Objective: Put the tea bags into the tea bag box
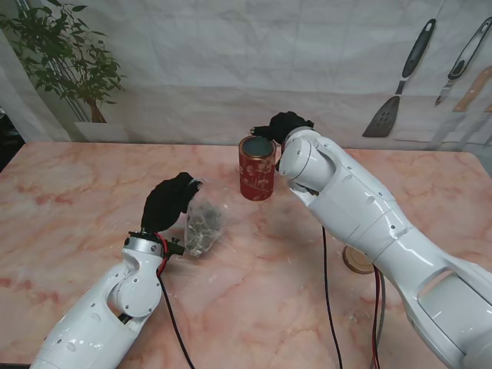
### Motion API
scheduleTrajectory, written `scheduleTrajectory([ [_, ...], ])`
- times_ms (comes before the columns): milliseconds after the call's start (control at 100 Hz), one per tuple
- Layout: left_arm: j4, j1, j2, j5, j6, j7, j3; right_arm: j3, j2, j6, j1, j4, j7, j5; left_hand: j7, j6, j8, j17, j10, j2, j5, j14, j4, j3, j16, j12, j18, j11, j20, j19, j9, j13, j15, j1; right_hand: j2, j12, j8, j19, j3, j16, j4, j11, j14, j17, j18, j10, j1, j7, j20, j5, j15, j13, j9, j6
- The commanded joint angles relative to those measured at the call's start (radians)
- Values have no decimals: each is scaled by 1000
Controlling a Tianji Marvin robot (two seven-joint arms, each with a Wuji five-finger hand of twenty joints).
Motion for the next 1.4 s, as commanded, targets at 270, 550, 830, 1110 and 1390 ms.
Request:
scheduleTrajectory([
  [270, -6, -12, 2, 3, 14, -20, 1, 158, 83, -48, -178, -259, 125, 120, 137, 170, 19, -123, -108, 29, 102, 181, 46, 64, -7, 16, -98, 205, 1, 298, 120, 109, 338, 62, -122, 14, -71, 57, 148, 9, 23, 28, 7, -5, 11, 6, 70, -57, -8, 42, 30, 30, 23, 31],
  [550, -5, -34, 1, 10, 25, -18, 17, 253, 142, -87, -294, -392, 293, 245, 137, 170, 19, -123, -107, 29, 102, 182, 46, 64, -6, 17, -96, 207, 1, 299, 122, 109, 338, 64, -150, 10, -158, 61, 218, 10, 11, 48, 13, -5, 9, 14, 147, -137, -5, 95, 34, 36, 29, 56],
  [830, 0, -68, -1, 27, 37, -6, 50, 307, 173, -131, -375, -428, 401, 341, 137, 171, 19, -123, -102, 28, 106, 182, 45, 64, -5, 20, -95, 209, 1, 302, 124, 109, 343, 65, -156, 10, -342, 67, 204, 16, -60, 71, 14, -3, 5, 15, 222, -132, 7, 129, 38, 44, 38, 55],
  [1110, 18, -105, -6, 39, 50, 8, 94, 340, 182, -159, -429, -435, 444, 410, 138, 172, 20, -122, -99, 27, 107, 179, 45, 66, -8, 19, -97, 210, 2, 304, 127, 109, 348, 65, -169, 9, -473, 71, 192, 19, -93, 81, 19, -3, 7, 18, 281, -83, 9, 144, 39, 52, 51, 35],
  [1390, 22, -124, -19, 30, 31, 34, 153, 317, 173, -191, -417, -386, 455, 459, 138, 172, 20, -122, -138, 27, 108, 178, 44, 66, -10, 16, -98, 209, 2, 304, 133, 110, 350, 65, -157, 12, -611, 75, 168, 20, -107, 87, 22, -2, 7, 20, 323, -49, 14, 144, 42, 59, 65, -9],
])
